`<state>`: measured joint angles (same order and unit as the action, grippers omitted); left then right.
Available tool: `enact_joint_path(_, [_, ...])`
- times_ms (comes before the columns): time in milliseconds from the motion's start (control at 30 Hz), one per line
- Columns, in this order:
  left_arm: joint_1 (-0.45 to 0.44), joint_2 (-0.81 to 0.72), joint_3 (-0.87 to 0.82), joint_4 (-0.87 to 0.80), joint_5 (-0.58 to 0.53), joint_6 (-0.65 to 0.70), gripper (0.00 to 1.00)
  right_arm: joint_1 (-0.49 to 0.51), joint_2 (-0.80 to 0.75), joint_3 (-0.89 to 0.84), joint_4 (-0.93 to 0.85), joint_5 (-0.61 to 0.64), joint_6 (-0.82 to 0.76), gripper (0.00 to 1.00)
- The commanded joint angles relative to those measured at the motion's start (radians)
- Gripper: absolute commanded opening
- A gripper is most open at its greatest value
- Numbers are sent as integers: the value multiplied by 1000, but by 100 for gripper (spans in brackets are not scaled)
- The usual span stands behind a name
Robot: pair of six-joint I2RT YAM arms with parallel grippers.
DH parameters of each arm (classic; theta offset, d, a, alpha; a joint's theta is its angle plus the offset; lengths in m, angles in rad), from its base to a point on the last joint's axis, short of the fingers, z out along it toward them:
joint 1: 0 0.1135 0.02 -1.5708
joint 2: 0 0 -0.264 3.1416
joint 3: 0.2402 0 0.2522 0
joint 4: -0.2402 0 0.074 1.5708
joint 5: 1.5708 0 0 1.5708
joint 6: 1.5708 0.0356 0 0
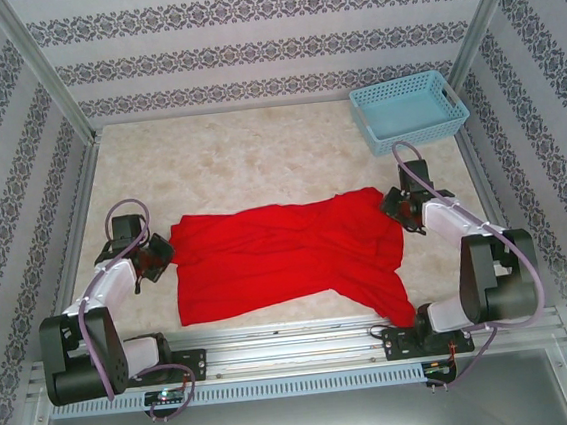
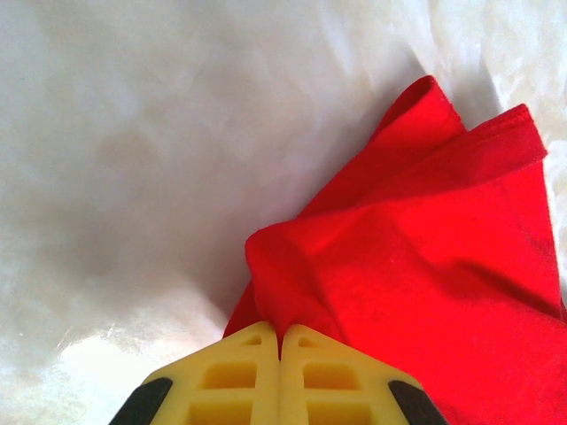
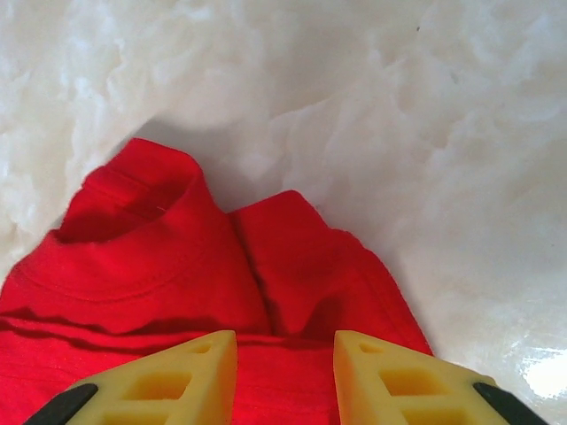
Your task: Fold the inside-out t-shirt
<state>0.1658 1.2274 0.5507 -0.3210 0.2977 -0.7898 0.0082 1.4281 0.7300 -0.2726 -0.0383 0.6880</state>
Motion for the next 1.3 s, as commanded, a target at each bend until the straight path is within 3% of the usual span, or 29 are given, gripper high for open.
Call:
enact_joint_path(0, [5, 12, 29, 19, 12, 21, 0, -8, 33, -12, -5, 5, 30, 38])
enact_joint_path(233, [5, 11, 30, 15, 8, 24, 0, -2, 60, -21, 12, -8, 47, 39])
enact_joint_path(833, [5, 21, 64, -2, 12, 35, 0, 22, -10, 12, -23, 33, 26, 1])
enact_joint_path(1100, [5, 23, 135, -15, 22, 28, 0, 47, -129, 108, -68, 93, -47, 0])
enact_joint_path(1267, [5, 49, 244, -9, 22, 13, 0, 66, -113, 278, -13, 94, -129, 0])
